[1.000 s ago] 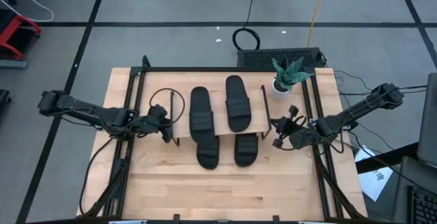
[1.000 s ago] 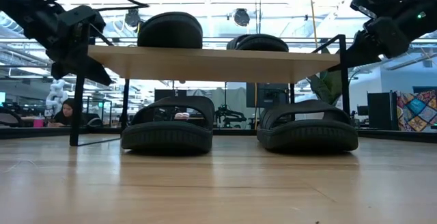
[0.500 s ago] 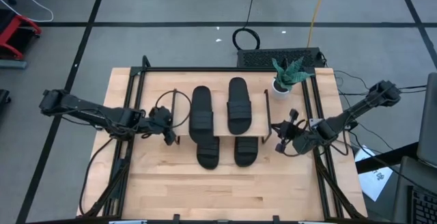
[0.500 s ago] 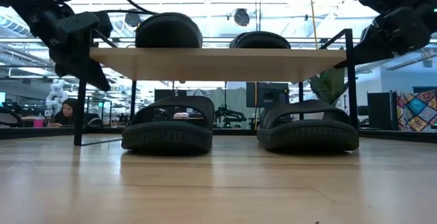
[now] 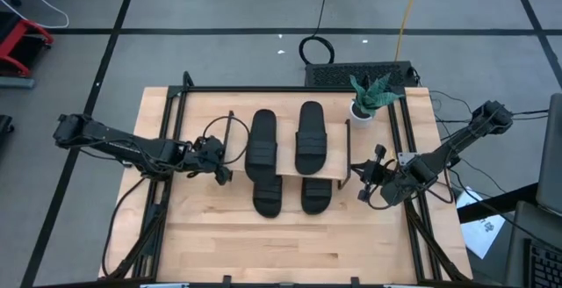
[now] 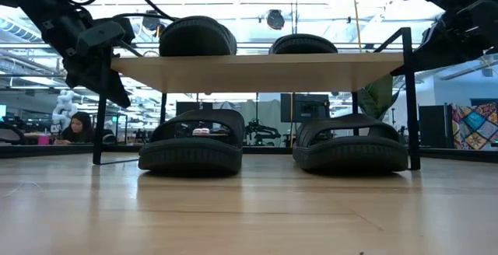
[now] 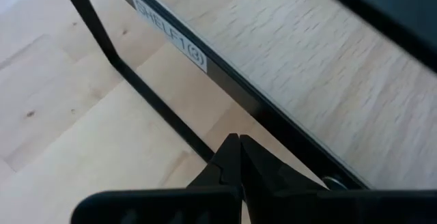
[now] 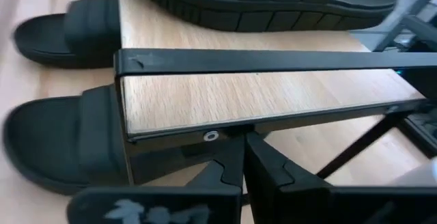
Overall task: Pick and place slides into the shelf
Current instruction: Adjust the shelf
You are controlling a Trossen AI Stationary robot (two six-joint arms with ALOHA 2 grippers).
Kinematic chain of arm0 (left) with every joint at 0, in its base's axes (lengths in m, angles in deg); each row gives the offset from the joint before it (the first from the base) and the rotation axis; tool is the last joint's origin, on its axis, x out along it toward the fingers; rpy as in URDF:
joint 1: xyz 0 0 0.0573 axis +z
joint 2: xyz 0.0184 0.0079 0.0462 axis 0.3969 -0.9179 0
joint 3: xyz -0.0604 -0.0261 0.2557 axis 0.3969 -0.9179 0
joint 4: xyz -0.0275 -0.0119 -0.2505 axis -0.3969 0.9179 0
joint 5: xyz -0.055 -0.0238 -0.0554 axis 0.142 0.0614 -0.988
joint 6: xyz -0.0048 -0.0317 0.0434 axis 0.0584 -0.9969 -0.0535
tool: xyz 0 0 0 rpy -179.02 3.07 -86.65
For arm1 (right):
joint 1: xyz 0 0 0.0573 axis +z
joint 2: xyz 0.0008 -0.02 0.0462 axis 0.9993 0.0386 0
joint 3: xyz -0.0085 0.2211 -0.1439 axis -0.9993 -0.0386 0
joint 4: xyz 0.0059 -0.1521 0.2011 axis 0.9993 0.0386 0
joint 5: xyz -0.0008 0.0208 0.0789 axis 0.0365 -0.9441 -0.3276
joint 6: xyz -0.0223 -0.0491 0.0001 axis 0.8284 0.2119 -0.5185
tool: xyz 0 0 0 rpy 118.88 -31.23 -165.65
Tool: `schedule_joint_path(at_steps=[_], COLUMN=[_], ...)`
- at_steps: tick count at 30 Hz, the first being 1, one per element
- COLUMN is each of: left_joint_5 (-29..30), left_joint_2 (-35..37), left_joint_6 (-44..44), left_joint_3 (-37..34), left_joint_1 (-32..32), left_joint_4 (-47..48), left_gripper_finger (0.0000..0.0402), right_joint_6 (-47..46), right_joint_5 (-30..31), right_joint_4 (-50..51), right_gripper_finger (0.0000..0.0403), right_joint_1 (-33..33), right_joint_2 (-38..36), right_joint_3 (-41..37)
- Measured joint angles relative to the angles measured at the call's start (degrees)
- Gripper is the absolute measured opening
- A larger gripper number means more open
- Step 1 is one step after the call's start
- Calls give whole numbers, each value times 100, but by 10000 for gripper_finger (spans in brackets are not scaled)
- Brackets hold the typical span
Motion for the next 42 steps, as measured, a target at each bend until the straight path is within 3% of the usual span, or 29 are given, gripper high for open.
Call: schedule_joint_path(at_steps=[21, 42], left_joint_5=[21, 201], left_joint_2=[-26, -35], left_joint_6=[-133, -354], left_joint_3=[-13, -10], left_joint_1=[-443, -440], left_joint_4=[-4, 466], left_gripper_finger=[0, 0], right_joint_6=[-162, -1308], right_joint_5=[395, 482], right_joint_4=[143, 905], right_gripper_finger=[0, 0], right_joint_1=[-46, -94], right_joint_2=[-11, -76], right_joint_3=[2, 39])
